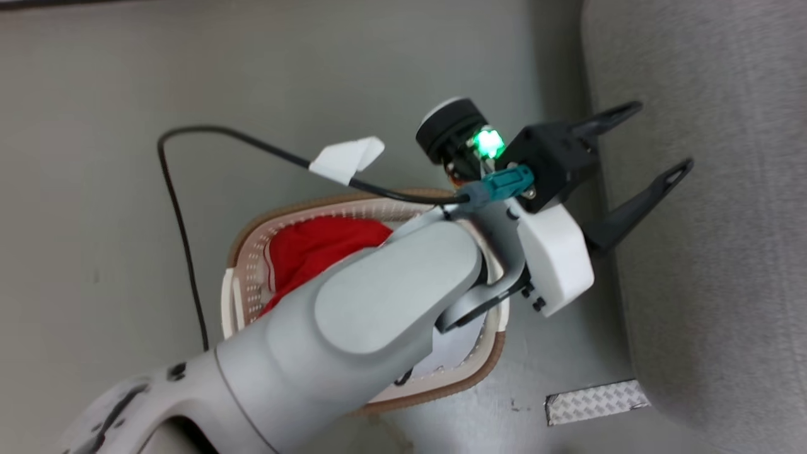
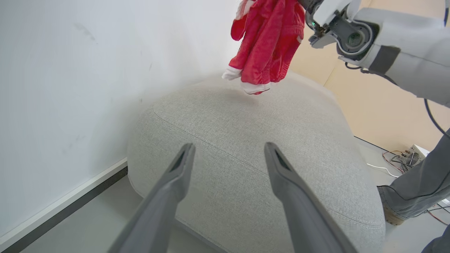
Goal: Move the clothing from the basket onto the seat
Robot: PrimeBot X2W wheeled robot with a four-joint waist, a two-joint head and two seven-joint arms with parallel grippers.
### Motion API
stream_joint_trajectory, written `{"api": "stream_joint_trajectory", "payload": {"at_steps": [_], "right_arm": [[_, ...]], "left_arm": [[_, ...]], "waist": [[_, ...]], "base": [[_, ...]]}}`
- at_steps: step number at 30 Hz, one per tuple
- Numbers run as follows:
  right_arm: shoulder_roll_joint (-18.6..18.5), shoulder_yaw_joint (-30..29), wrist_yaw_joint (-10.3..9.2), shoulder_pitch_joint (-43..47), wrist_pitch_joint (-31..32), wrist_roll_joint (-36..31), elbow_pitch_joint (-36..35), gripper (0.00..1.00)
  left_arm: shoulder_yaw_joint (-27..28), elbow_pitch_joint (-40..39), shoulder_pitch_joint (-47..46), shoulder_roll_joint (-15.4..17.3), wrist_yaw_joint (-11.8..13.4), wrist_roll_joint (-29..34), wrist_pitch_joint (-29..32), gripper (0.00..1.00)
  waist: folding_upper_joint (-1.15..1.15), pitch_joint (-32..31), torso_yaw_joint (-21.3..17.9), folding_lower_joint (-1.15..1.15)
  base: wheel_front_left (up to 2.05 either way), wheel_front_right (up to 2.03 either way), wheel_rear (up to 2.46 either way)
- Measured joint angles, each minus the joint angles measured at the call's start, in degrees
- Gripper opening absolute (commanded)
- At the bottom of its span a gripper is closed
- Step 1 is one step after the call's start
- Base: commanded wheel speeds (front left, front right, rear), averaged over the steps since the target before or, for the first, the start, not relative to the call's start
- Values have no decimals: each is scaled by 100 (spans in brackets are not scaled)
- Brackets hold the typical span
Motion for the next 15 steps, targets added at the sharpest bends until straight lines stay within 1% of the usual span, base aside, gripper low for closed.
{"api": "stream_joint_trajectory", "payload": {"at_steps": [3, 5, 8, 9, 10, 11, 12, 15], "right_arm": [[-24, -294, 0, -504, -18, -382, 695, 0], [-18, -535, 0, -744, -20, -749, 1177, 0], [144, -778, 0, -881, -25, -1285, 1734, 0], [257, -844, 0, -888, -26, -1421, 1894, 7], [377, -880, 0, -886, -25, -1519, 2048, 24], [486, -889, 0, -881, -25, -1695, 2169, 78], [564, -944, 0, -882, -24, -1796, 2256, 100], [628, -1129, 0, -866, -26, -2006, 2305, 100]], "left_arm": [[-71, 93, -279, -35, -9, 53, -11, 100], [-108, 159, -429, -46, -24, 54, -51, 100], [-191, 224, -557, -57, -23, 47, -83, 100], [-221, 244, -583, -58, -18, 35, -107, 100], [-241, 260, -602, -60, 3, 9, -114, 100], [-263, 291, -620, -60, 13, -9, -146, 100], [-281, 323, -634, -59, 29, -14, -158, 100], [-314, 453, -650, -60, 55, -77, -258, 100]], "waist": [[0, 254, 92, 0], [0, 415, 143, 0], [0, 613, 220, 0], [0, 662, 248, 0], [0, 697, 270, 0], [0, 724, 285, 0], [0, 736, 288, 0], [0, 671, 272, -1]], "base": [[0, 0, 0], [0, 0, 0], [0, 0, 0], [0, 0, 0], [0, 0, 0], [0, 0, 0], [0, 0, 0], [0, 0, 0]]}}
